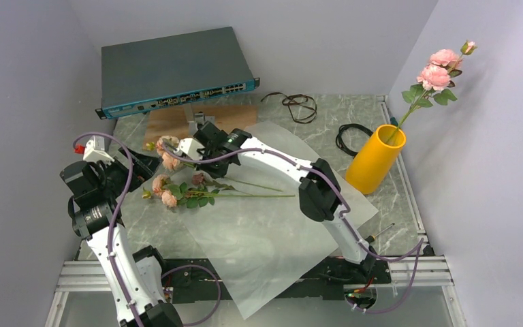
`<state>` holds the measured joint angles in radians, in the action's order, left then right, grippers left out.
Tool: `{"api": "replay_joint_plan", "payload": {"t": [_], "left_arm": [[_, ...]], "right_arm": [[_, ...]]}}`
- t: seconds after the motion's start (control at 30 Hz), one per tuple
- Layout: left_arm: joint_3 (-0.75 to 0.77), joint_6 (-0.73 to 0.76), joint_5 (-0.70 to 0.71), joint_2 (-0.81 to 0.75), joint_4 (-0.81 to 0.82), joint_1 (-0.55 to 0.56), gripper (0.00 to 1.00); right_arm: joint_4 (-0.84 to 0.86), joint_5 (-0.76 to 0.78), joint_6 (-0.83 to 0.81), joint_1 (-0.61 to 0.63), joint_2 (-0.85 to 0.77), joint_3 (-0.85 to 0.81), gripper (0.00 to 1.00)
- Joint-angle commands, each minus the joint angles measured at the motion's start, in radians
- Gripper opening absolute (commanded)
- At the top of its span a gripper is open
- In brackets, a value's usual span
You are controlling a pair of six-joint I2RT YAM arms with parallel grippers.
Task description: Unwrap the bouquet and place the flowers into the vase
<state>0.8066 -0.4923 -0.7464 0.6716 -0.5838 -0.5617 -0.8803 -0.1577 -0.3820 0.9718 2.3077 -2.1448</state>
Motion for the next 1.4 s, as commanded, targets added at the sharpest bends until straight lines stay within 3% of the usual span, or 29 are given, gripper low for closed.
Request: {"api": "replay_joint_plan", "payload": {"t": [0.0,0.17,0.33,0.6,0.77,0.97,1.1,1.23,1.37], "left_arm": [[0.002,-0.001,-0.06,-0.006,0.077,0.0,0.96],[0.005,0.008,-0.103,-0.001,0.115,0.003,0.96],[-0.001,0.019,-0.135,0.03,0.117,0.006,0.96],[-0.029,0.04,-0.194,0.099,0.15,0.027,0.96],[-0.025,0.093,-0.161,0.169,0.159,0.132,0.97],[0.009,0.224,-0.062,0.293,0.146,0.342,0.97],[0.034,0.303,-0.06,0.386,0.14,0.427,0.97],[0.088,0.387,-0.051,0.473,0.114,0.507,1.0],[0.124,0.396,-0.042,0.54,0.143,0.577,1.0]], "right_arm": [[0.113,-0.013,0.044,-0.007,-0.115,0.041,0.0],[0.223,-0.062,0.106,-0.047,-0.234,0.164,0.0],[0.455,-0.147,0.16,-0.103,-0.472,0.464,0.0],[0.515,-0.246,0.231,-0.158,-0.761,0.695,0.0],[0.569,-0.214,0.238,-0.166,-0.992,0.868,0.0],[0.513,-0.072,0.318,-0.222,-1.204,0.876,0.0],[0.436,-0.091,0.329,-0.402,-1.283,0.821,0.0],[0.445,-0.041,0.338,-0.489,-1.362,0.761,0.0],[0.411,-0.05,0.445,-0.66,-1.385,0.653,0.0]]}}
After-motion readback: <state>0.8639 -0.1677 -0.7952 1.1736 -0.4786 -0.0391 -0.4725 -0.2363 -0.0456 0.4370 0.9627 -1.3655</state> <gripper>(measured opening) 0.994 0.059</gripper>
